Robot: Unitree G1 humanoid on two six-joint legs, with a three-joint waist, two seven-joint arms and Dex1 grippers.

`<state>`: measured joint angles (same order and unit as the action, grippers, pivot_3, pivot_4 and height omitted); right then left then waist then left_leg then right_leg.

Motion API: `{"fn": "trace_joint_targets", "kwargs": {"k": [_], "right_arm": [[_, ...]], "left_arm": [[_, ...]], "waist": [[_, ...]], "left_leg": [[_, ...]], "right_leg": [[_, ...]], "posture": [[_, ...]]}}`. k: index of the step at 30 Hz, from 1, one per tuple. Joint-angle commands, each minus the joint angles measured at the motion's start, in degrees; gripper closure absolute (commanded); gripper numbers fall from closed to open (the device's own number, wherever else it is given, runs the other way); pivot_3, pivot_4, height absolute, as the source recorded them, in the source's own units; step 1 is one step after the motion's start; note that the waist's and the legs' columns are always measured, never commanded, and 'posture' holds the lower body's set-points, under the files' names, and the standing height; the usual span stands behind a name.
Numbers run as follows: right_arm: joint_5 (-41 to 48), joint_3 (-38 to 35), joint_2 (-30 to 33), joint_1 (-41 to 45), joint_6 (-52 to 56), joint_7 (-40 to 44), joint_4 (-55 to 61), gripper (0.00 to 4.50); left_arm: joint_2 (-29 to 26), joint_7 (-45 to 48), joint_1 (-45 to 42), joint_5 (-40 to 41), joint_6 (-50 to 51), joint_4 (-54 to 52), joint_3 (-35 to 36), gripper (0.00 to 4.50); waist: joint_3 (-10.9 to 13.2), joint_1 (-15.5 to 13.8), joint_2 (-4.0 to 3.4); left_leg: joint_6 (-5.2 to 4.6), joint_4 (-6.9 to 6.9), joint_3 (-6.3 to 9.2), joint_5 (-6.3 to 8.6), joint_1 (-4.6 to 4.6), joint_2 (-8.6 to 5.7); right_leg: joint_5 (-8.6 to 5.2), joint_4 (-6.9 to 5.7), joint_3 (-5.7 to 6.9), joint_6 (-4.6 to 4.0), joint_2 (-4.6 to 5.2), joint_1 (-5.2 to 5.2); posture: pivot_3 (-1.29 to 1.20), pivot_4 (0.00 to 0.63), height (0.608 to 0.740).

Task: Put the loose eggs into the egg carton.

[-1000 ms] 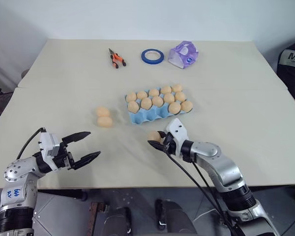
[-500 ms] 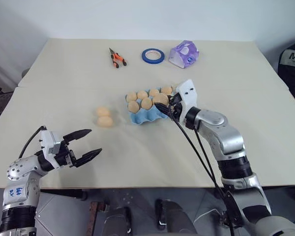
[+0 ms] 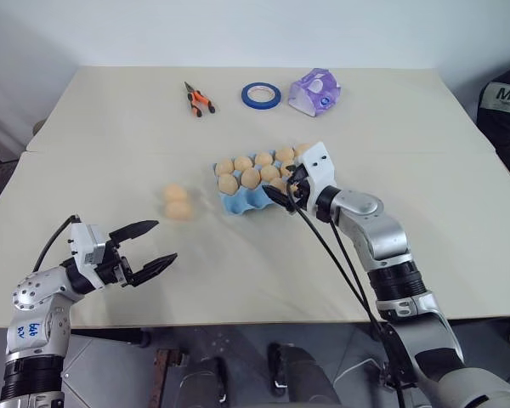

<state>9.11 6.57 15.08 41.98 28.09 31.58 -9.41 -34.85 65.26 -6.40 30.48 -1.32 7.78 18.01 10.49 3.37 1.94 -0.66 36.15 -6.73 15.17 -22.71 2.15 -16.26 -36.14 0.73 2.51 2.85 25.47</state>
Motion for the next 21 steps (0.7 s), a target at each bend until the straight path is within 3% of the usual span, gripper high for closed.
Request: {"fn": "trace_joint_targets", "kwargs": {"k": [1, 6, 11, 17, 21], "right_arm": [[0.90, 0.06, 0.87, -0.39, 0.77, 1.71, 4.53, 0.02], [2.15, -1.12, 3.19, -2.72, 1.42, 4.29, 9.68, 0.02], [11.13, -4.47, 9.60, -9.36, 6.40, 14.01, 17.57, 0.02], [14.46, -9.81, 15.95, -18.55, -4.61, 22.83, 18.95, 0.02], [22.01, -15.53, 18.02, -24.17, -6.15, 30.30, 17.96, 0.02]], "left_arm": [[0.19, -0.22, -1.03, 1.22, -0.35, -0.78, 0.70, 0.00], [0.65, -1.03, -2.07, 0.69, -0.58, -0.09, 0.68, 0.00], [1.07, -4.49, -1.72, 0.15, -0.43, -0.31, 1.81, 0.00], [1.45, -11.09, 0.26, -1.01, -1.07, -0.21, 4.28, 0.00], [2.86, -17.20, 2.86, -1.31, -0.87, -2.90, 6.87, 0.00]], "waist": [[0.00, -0.04, 0.00], [0.00, -0.15, 0.00], [0.00, -0.34, 0.00], [-0.01, -0.37, 0.01], [0.00, -0.44, 0.02]], "left_leg": [[0.00, 0.00, 0.00, 0.00, 0.00, 0.00], [0.00, 0.00, 0.00, 0.00, -0.01, -0.01], [0.01, -0.04, 0.03, 0.01, -0.02, 0.00], [-0.03, 0.01, 0.00, 0.02, 0.02, -0.01], [-0.03, 0.00, -0.04, 0.02, 0.21, 0.00]], "right_leg": [[0.00, 0.00, 0.00, 0.00, 0.00, 0.00], [0.00, 0.04, 0.01, 0.00, 0.01, 0.00], [0.00, 0.07, 0.06, 0.01, 0.00, -0.01], [0.02, 0.09, 0.04, 0.03, -0.01, -0.07], [0.01, 0.07, -0.01, 0.03, -0.07, -0.21]], "posture": [[0.00, 0.150, 0.740], [0.00, 0.150, 0.740], [0.00, 0.150, 0.740], [0.00, 0.150, 0.740], [0.00, 0.150, 0.740]]}}
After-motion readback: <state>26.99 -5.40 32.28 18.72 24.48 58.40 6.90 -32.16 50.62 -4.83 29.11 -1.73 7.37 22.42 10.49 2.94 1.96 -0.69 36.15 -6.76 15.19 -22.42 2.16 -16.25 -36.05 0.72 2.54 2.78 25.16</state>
